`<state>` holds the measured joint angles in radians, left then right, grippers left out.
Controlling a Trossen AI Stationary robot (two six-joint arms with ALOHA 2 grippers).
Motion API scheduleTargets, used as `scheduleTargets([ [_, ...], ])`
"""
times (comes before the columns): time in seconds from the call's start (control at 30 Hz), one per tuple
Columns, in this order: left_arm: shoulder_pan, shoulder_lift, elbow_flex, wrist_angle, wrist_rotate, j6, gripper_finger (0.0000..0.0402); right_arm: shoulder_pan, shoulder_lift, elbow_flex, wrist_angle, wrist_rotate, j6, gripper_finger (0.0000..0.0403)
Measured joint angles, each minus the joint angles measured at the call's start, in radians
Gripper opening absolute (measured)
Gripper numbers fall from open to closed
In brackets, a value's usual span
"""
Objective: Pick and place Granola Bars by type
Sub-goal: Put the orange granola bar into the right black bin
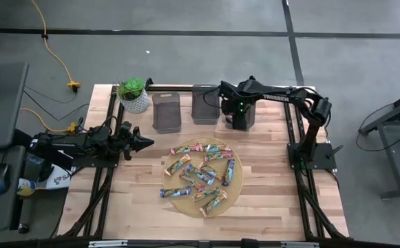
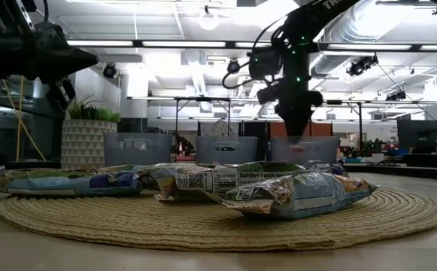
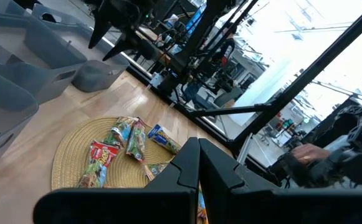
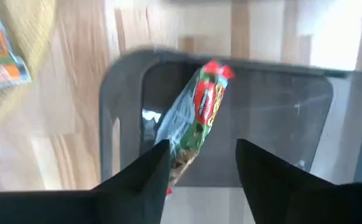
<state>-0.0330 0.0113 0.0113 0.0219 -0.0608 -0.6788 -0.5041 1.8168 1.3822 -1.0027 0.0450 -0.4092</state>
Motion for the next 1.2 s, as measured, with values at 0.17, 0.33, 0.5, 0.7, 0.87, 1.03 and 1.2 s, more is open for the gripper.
scheduleTargets([
  [0.17,0.0,0.0,0.0,0.0,0.0,0.0,0.0001,0.001,-0.045,0.074,0.004,-0.031,0.022,0.0182],
  [0.33,0.0,0.0,0.0,0.0,0.0,0.0,0.0001,0.045,-0.098,0.156,0.028,-0.141,0.129,0.0182],
  [0.5,0.0,0.0,0.0,0.0,0.0,0.0,0.0001,0.181,-0.127,0.184,0.124,-0.365,0.216,0.0182],
  [0.7,0.0,0.0,0.0,0.0,0.0,0.0,0.0001,0.387,-0.117,0.172,0.164,-0.384,0.219,0.0183],
  [0.87,0.0,0.0,0.0,0.0,0.0,0.0,0.0001,0.539,-0.116,0.103,0.162,-0.25,0.26,0.0183],
  [1.03,0.0,0.0,0.0,0.0,0.0,0.0,0.0001,0.645,-0.115,-0.007,0.172,-0.065,0.289,0.0183],
  [1.2,0.0,0.0,0.0,0.0,0.0,0.0,0.0001,0.669,-0.115,-0.124,0.245,0.018,0.389,0.0183],
])
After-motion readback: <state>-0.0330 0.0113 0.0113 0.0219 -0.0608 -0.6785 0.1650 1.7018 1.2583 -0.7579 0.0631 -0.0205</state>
